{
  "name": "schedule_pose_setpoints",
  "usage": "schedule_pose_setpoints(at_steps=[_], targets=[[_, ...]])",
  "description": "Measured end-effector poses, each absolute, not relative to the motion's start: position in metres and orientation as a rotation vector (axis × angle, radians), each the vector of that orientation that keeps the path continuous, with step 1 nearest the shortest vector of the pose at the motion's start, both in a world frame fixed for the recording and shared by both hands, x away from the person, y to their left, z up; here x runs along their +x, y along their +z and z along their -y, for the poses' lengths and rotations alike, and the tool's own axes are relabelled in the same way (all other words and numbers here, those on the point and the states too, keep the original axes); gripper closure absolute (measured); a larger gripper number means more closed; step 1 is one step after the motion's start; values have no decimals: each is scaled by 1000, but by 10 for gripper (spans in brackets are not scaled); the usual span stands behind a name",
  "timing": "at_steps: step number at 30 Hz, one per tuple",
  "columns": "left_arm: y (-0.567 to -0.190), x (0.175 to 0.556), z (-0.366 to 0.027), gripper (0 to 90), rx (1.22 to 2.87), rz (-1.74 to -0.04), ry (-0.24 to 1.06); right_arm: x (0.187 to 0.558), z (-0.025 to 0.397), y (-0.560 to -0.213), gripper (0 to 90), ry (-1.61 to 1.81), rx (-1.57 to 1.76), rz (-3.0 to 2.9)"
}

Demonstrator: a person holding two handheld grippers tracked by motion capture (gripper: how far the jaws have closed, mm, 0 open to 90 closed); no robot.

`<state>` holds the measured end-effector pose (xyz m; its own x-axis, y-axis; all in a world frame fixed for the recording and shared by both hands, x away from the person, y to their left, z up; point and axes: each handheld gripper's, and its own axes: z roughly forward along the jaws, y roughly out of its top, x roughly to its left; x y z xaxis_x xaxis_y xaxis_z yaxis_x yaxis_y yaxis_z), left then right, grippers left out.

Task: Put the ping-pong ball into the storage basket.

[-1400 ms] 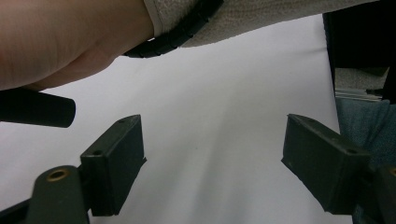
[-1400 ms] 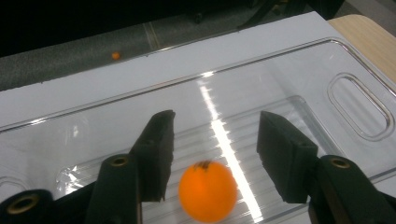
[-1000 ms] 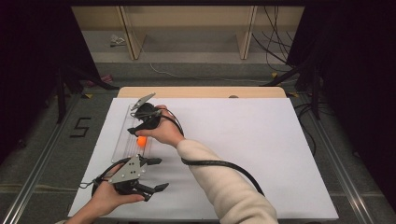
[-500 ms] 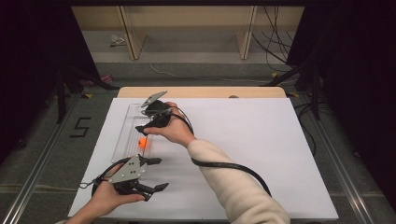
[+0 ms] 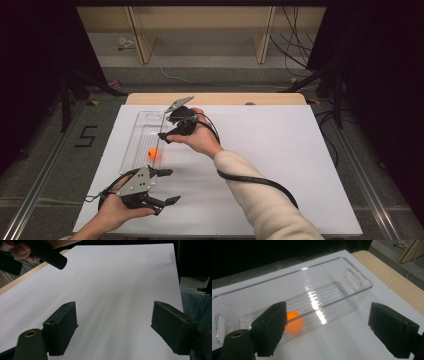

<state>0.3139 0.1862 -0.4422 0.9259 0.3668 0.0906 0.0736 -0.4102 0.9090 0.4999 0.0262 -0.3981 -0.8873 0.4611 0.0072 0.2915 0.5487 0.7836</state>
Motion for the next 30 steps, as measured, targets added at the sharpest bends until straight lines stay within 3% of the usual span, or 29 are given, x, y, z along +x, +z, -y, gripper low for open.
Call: schedule_pose_setpoints(at_steps=[30], targets=[[-442, 314, -186, 200, 1980, -323, 337, 491, 45, -404, 165, 1238, 764, -2519]])
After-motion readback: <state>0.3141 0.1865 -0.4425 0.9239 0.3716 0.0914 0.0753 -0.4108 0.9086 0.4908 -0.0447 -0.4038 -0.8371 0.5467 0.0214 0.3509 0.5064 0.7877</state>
